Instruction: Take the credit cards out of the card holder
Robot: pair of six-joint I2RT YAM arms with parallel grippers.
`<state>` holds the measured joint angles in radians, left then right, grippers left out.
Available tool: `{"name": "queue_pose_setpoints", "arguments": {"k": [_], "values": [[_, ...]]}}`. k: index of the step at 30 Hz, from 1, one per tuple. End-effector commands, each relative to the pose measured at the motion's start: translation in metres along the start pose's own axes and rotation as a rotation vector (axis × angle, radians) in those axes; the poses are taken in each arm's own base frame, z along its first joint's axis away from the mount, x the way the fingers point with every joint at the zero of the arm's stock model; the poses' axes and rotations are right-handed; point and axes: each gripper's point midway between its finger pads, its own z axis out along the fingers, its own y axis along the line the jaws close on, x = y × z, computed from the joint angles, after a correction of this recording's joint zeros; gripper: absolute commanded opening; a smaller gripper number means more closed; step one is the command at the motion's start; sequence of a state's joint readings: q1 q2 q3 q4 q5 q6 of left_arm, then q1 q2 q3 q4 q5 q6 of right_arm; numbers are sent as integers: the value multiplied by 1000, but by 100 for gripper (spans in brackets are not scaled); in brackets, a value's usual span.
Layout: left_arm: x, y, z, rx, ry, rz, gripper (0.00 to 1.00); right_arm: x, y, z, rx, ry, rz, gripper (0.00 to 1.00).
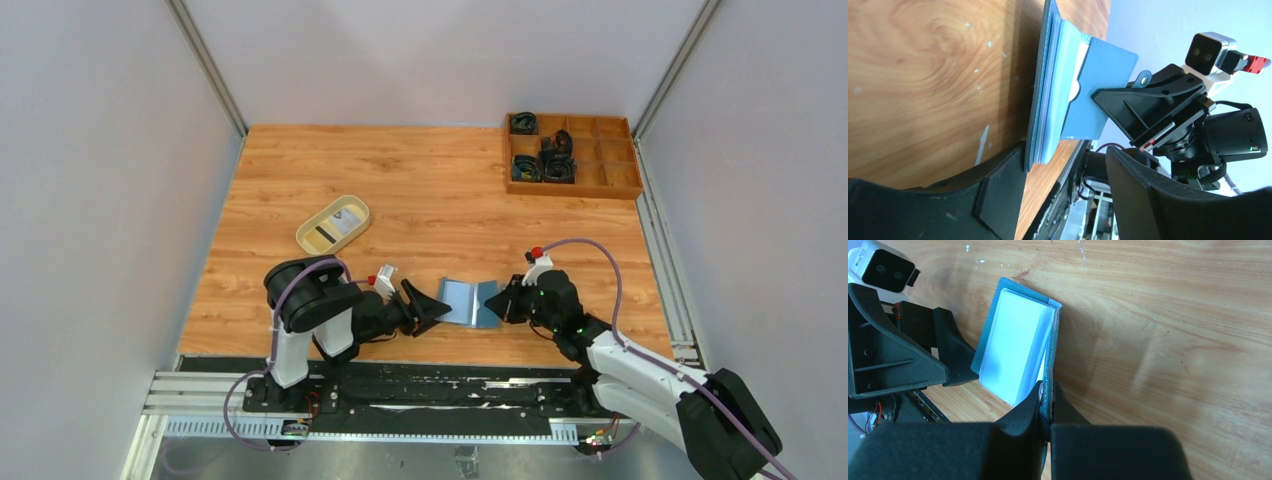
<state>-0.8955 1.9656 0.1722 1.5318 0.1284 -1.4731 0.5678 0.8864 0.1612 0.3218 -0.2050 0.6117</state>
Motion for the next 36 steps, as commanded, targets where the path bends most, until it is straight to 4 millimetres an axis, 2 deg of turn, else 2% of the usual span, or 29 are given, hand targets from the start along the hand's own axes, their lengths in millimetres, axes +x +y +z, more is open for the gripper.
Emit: {"name": "queue_pose_setpoints", "arguments": {"k": [1,8,13,26,27,30,34,36], "values": [[-5,46,-24,-140,-69,68,67,9,-8,-1,13,28,-4,0],[-14,46,-24,-145,-122,72,52,9,-8,-1,12,30,-6,0],[-23,48,-32,-163,-175,78,48,9,-8,-2,13,30,-7,0],[-13,48,-18,-149,-123,91,48,10,-9,-2,16,36,-12,0],[-14,50,-19,-155,-127,90,44,10,-10,-2,16,36,-11,0],[-16,54,-23,-171,-140,87,22,10,-10,-2,17,37,-13,0],[-18,57,-28,-184,-153,91,19,11,-10,-2,18,40,-13,0],[-17,57,-27,-183,-149,92,13,11,-11,-1,18,42,-12,0]]}}
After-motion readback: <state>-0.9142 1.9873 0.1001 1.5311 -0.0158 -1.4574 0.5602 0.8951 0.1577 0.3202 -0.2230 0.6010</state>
